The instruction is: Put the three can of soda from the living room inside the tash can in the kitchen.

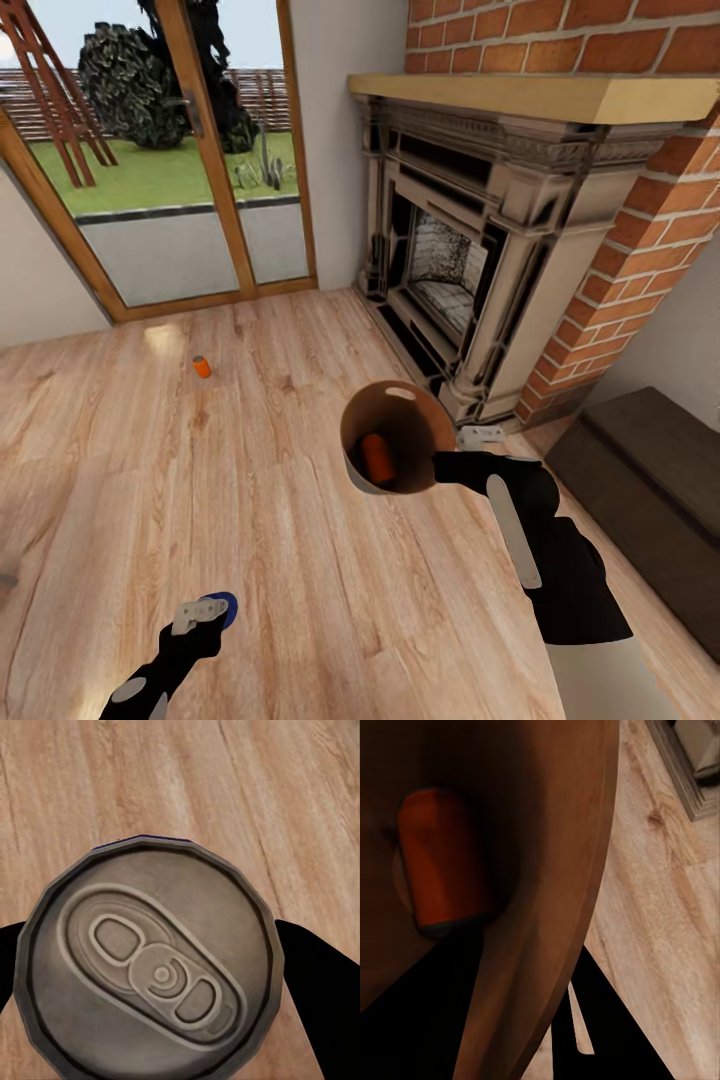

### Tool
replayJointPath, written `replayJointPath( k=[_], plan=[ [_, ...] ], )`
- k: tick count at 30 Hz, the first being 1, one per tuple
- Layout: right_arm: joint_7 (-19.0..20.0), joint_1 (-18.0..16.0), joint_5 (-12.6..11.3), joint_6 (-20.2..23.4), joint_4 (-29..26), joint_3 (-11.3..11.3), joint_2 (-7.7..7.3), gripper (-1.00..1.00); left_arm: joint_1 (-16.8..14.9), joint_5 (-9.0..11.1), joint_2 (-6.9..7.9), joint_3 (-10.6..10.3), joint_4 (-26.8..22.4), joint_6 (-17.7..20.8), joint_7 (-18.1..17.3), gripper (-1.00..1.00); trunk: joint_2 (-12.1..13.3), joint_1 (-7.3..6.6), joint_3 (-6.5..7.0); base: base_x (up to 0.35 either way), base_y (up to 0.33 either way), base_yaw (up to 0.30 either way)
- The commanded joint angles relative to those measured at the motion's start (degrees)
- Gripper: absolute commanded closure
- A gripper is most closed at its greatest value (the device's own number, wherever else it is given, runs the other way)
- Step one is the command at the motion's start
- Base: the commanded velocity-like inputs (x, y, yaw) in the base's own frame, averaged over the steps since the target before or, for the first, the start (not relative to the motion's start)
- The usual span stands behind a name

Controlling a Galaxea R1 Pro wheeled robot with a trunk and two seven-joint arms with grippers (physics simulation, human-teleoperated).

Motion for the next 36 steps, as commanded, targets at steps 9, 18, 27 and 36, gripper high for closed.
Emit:
replayJointPath(
  k=[9, 18, 27, 36],
  plan=[
    [-0.1, 1.2, -0.8, -0.2, 2.0, 0.0, 0.01, 1.00, 0.0, 0.3, 0.06, 0.7, -3.9, 0.2, -11.4, 1.00, 0.0, 0.00, 0.26, 0.000, 0.000, 0.000],
    [-3.5, 1.5, -0.5, -0.7, 12.0, 6.8, -0.01, 1.00, 0.0, 0.8, 0.10, 1.8, -15.9, 15.7, -25.3, 1.00, 0.0, 0.00, 0.27, 0.000, 0.000, 0.000],
    [-7.9, 1.6, -0.6, -1.6, 15.5, 7.7, 0.01, 1.00, 0.0, 1.9, 0.26, 10.5, -26.9, 31.7, -46.6, 1.00, 0.0, 0.00, 0.27, 0.000, 0.000, 0.000],
    [-8.1, 1.7, -0.6, -3.8, 19.7, 7.8, 0.01, 1.00, 0.0, 2.2, 0.27, 11.5, -30.4, 37.9, -54.2, 1.00, 0.0, 0.00, 0.27, 0.000, 0.000, 0.000]
  ],
)
